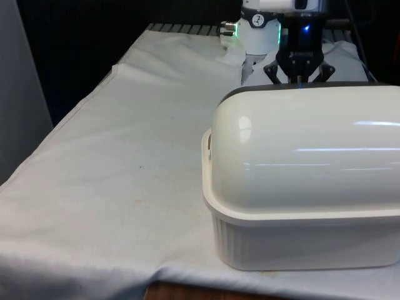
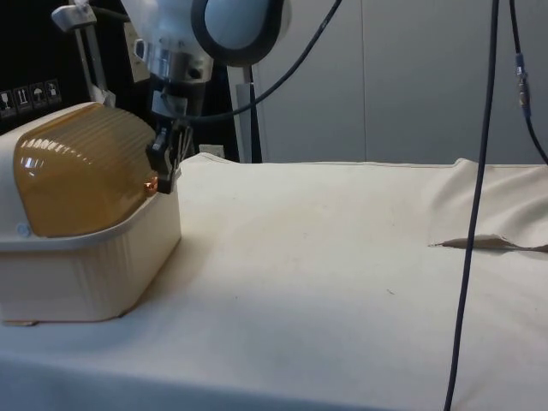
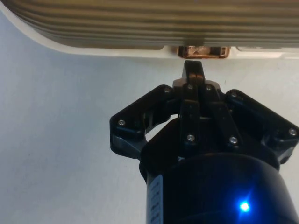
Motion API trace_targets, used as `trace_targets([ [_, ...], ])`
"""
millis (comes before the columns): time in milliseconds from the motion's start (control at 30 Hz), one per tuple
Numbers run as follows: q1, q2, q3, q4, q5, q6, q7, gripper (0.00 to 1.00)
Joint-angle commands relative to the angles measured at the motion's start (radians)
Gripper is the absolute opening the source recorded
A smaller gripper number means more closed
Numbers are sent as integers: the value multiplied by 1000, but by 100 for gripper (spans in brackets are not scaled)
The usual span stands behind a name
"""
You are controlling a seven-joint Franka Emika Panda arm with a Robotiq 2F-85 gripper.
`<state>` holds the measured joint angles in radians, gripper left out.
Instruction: Open the lid, then close it.
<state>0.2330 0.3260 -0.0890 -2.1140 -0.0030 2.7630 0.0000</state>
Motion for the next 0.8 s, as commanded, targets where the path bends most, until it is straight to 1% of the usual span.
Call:
trace_targets([
  [0, 1, 5, 1, 7, 0, -3, 1, 0],
  [267, 0, 7, 1, 7, 0, -1, 0, 0],
  [500, 0, 21, -3, 28, 0, 1, 3, 0],
  [533, 0, 14, -1, 20, 0, 0, 0, 0],
  [567, 0, 23, -3, 31, -1, 2, 4, 0],
  [767, 0, 24, -4, 33, -1, 4, 5, 0],
])
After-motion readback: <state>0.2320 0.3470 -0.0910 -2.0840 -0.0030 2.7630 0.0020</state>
